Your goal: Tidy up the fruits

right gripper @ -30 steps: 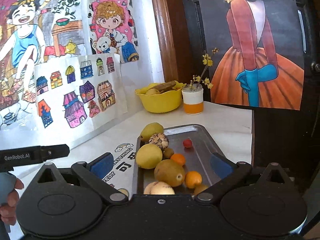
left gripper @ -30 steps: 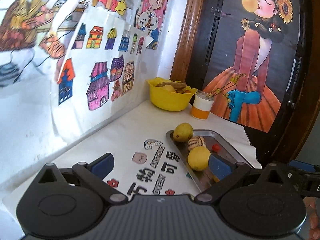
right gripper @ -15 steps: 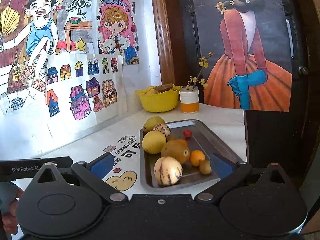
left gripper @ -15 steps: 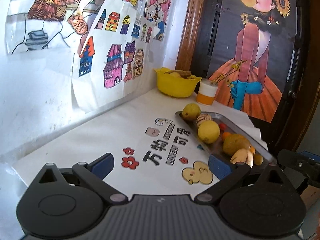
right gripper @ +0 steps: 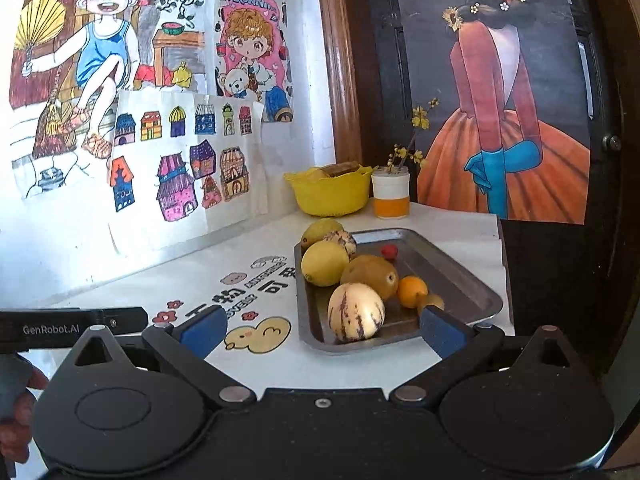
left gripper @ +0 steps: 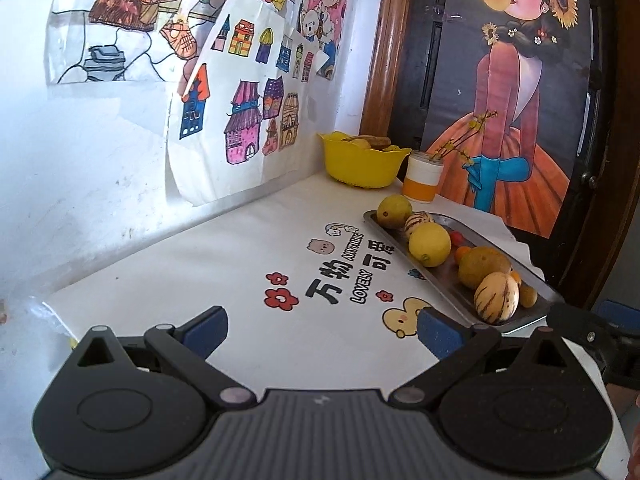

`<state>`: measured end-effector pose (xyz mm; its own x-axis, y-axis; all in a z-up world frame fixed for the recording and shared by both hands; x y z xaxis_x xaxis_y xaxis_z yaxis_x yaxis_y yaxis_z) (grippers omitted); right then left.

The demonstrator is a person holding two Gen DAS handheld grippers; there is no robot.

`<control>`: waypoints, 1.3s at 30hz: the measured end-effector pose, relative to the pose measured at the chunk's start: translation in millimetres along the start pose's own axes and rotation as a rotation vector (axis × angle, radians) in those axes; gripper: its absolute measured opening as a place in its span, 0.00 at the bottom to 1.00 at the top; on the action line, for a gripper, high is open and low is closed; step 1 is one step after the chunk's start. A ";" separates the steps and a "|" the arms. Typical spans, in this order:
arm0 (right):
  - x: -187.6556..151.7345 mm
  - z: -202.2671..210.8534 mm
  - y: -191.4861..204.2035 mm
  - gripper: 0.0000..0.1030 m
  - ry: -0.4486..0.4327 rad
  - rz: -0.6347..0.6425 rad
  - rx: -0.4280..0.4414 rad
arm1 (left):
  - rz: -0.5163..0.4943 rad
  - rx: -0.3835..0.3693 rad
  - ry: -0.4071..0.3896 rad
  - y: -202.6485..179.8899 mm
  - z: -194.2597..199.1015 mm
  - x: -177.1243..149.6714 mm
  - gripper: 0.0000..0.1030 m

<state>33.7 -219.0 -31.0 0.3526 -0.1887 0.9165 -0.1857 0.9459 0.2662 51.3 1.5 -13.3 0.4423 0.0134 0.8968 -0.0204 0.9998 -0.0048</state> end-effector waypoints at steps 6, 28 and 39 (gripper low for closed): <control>-9.9 -5.6 3.5 0.99 0.032 0.009 0.009 | -0.009 0.013 -0.003 5.1 1.8 -5.1 0.99; -20.4 -6.1 6.4 0.99 0.060 0.020 0.004 | -0.029 0.032 0.006 11.0 3.5 -17.5 0.99; -20.9 -2.8 8.6 0.99 0.057 0.024 0.006 | -0.034 0.028 -0.003 10.5 7.7 -17.4 0.99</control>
<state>27.3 -206.1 -48.7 0.4000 -0.1500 0.9042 -0.2002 0.9484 0.2459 36.5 11.7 -25.5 0.4409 -0.0203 0.8973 -0.0309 0.9988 0.0377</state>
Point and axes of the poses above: each gripper's, at about its wrist camera, not at the fingertips, and z roughly against the way its jaws point, y to its left, x to its top, the point moved 4 cm from there along -z, roughly the way its jaws point, and after that the axes turned 9 degrees about -z, right-handed, at the moved point
